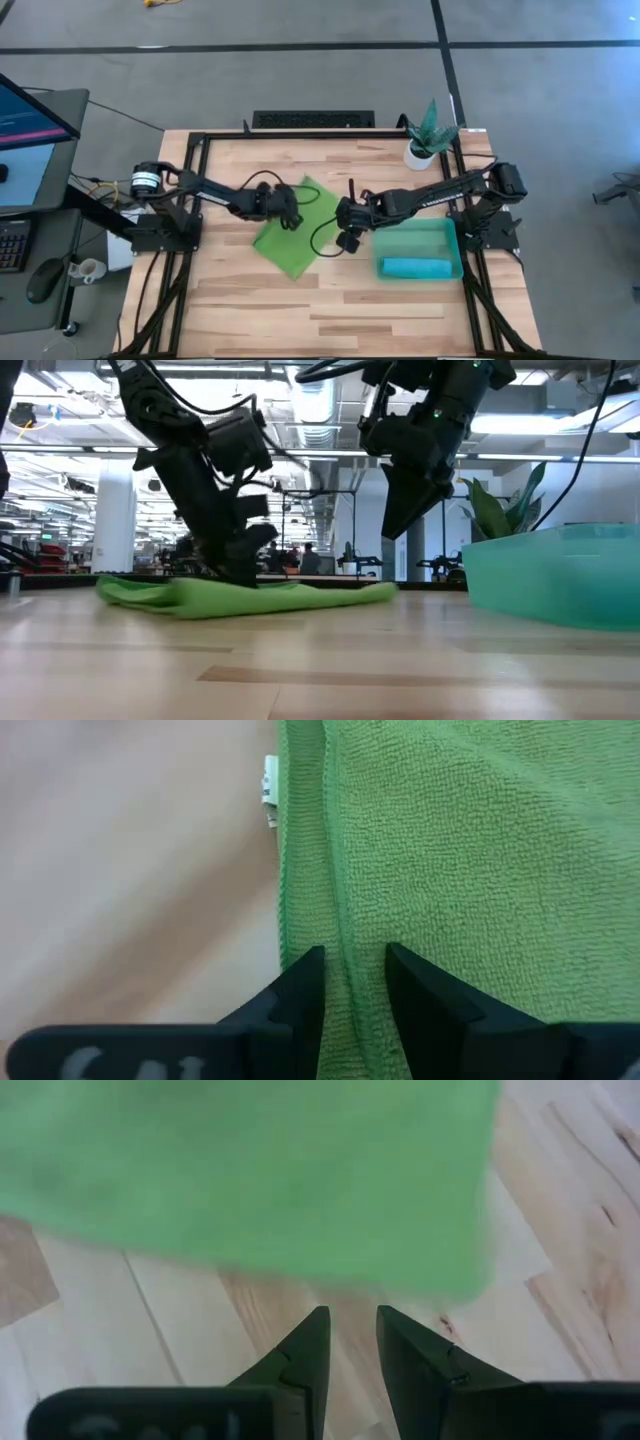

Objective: Roll microfiber towels into tight, uniform cylinder then place into a basket
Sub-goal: Fold the green microfiber towel

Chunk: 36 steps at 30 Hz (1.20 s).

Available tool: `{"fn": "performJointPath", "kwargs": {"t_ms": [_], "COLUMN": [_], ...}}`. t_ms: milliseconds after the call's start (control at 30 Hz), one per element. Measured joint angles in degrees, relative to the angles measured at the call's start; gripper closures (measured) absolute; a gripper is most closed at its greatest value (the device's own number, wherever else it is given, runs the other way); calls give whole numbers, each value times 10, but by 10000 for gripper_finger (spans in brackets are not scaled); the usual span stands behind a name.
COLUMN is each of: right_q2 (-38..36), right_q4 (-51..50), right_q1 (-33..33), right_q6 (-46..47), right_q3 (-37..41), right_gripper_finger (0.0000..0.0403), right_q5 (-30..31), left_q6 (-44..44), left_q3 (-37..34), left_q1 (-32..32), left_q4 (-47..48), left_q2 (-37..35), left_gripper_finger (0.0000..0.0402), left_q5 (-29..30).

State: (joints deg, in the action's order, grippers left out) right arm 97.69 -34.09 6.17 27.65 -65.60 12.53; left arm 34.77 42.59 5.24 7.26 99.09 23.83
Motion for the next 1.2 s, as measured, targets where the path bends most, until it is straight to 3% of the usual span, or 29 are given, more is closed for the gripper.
{"fn": "performJointPath", "kwargs": {"t_ms": [67,167,400,533,700,833,1200], "right_q2": [0,0,0,0,0,0,0], "right_q4": [1,2,3,5,6,13,34], "right_q1": [0,1,2,1,1,0,-3], "right_q6": [-5,-7,-9,-11,-12,-12,-13], "right_q3": [0,0,0,0,0,0,0], "right_gripper_finger": [295,295,295,295,295,295,295], "right_q5": [0,2,11,11,17,43,45], "left_q6": [60,85,11,-38,-28,-11,22], "left_q3": [-1,1,41,55,59,58,58], "left_q1": [10,17,-27,-59,-98,-123,-171], "left_q4": [17,23,56,150,260,280,238], "left_q2": [1,1,-46,-86,-129,-123,-38], "left_gripper_finger": [300,300,300,300,300,299,299], "left_q5": [36,35,-19,5,28,3,-39]}}
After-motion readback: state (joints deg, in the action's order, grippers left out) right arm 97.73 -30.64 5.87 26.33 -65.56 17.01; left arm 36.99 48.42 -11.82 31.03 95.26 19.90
